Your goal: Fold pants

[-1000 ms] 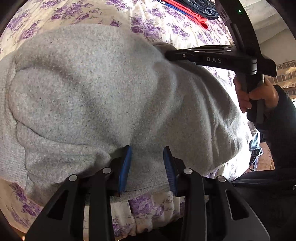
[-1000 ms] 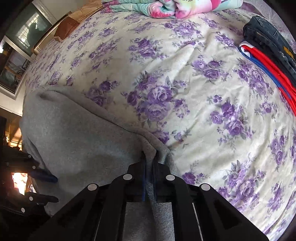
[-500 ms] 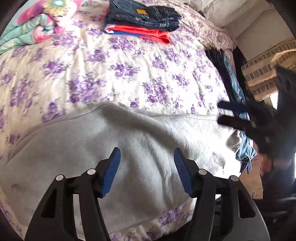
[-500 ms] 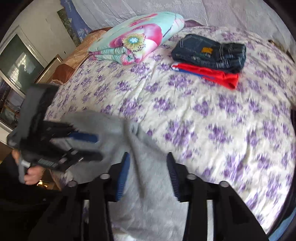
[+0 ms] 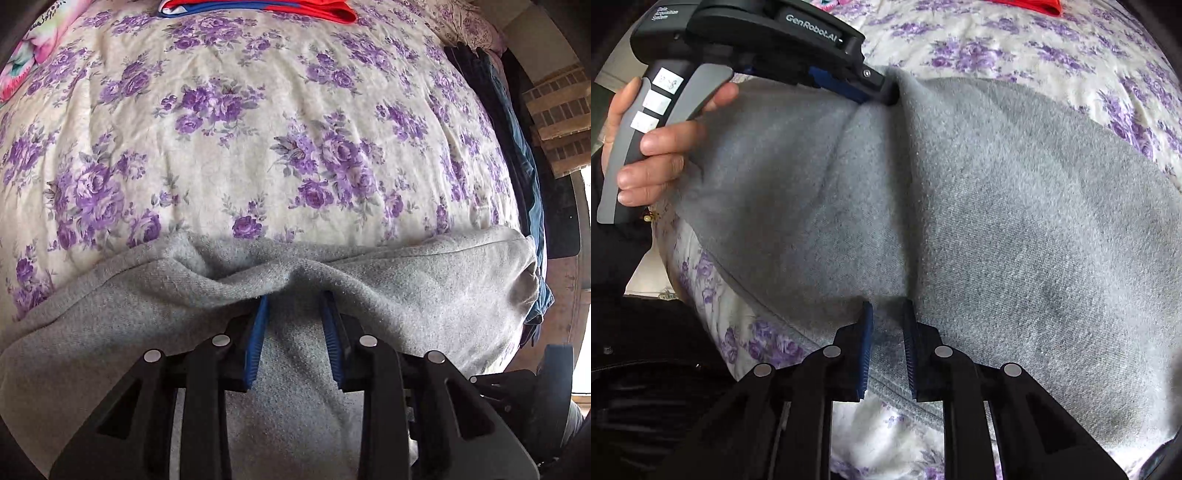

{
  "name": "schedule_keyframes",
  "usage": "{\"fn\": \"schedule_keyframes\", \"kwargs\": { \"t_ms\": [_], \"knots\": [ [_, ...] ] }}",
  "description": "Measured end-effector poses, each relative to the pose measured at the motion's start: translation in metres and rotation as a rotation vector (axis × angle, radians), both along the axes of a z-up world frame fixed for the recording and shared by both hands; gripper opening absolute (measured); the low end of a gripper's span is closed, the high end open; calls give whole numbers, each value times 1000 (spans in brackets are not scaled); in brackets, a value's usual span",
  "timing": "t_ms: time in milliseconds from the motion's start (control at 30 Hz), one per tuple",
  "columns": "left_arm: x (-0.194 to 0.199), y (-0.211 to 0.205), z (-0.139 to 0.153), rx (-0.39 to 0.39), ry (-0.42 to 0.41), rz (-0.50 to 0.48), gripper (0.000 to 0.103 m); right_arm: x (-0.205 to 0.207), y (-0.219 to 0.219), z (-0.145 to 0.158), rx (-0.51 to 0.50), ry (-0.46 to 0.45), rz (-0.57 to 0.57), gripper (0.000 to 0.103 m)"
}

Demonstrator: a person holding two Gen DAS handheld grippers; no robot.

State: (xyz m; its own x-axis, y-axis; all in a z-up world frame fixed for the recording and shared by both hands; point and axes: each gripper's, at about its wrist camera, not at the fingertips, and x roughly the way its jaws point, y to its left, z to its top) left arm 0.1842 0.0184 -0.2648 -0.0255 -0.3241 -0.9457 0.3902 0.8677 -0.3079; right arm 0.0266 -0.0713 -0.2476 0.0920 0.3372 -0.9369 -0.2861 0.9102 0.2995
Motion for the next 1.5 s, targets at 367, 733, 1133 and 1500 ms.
{"fn": "schedule_keyframes", "kwargs": {
  "t_ms": [367,733,1133,1500],
  "knots": [
    [-72,25,42,-61,-28,-15,29,-50,-117,76,81,-112,-359,81],
    [-134,49,0,-74,109,22,29,-102,-264,21,228,-70,-897,81],
    [-138,39,1,-21,91,5,29,-71,-302,-23,623,-121,-1047,72],
    [-126,-16,59,-98,-10,-100,27,-62,-274,35,273,-198,-914,27]
  ]
}}
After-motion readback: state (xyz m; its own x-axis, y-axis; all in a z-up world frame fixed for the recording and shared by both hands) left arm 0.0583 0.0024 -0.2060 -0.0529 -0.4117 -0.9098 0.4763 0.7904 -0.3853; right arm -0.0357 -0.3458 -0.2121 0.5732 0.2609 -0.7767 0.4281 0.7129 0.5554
